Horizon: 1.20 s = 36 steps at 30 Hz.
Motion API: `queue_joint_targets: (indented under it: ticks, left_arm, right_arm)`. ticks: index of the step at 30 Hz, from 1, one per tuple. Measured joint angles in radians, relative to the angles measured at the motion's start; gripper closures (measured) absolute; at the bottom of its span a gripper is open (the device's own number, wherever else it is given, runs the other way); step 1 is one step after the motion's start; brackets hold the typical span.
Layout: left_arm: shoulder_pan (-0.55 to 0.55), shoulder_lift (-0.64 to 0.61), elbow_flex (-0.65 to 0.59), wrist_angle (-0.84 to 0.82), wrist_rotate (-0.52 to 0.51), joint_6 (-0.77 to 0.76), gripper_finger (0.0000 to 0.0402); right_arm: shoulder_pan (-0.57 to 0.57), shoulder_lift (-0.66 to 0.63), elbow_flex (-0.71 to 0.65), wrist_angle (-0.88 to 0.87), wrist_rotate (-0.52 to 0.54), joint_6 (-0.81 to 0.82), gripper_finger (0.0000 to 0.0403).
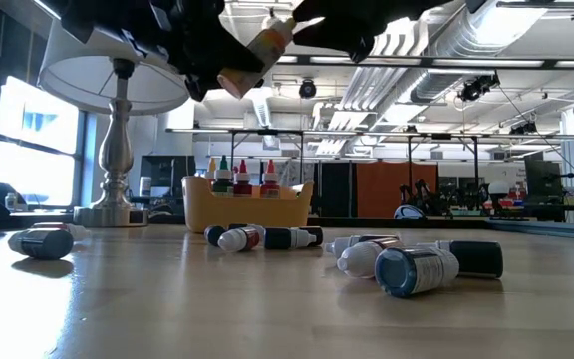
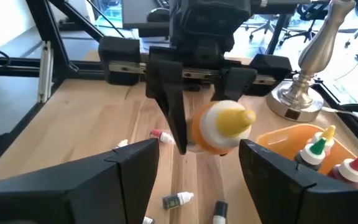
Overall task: Pick & Place food coloring
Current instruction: Put the large yellow food coloring bottle into the bin
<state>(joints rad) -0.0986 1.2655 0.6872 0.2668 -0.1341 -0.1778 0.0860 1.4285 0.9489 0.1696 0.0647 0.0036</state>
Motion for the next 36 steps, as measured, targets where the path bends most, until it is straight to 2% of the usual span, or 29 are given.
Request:
queue_joint_targets:
  ticks: [13,26,36]
  left_arm:
    - [0.0,0.0,0.0,-0.08,0.046,-0.056,0.0261]
    - [0.0,0.0,0.0,-0.137,0.045,-0.028,0.0261]
    - [0.0,0.0,0.0,-0.135,0.045,-0.002,0.0261]
  right_arm:
    - [-0.016,0.123,0.0,0.103,-0.023,0.0,0.0186]
    - [-0.08,0.13,0.0,0.148,-0.151,0.044,0.0194]
    - [-0.082,0.138,0.0,0.151,-0.142,0.041,0.0218]
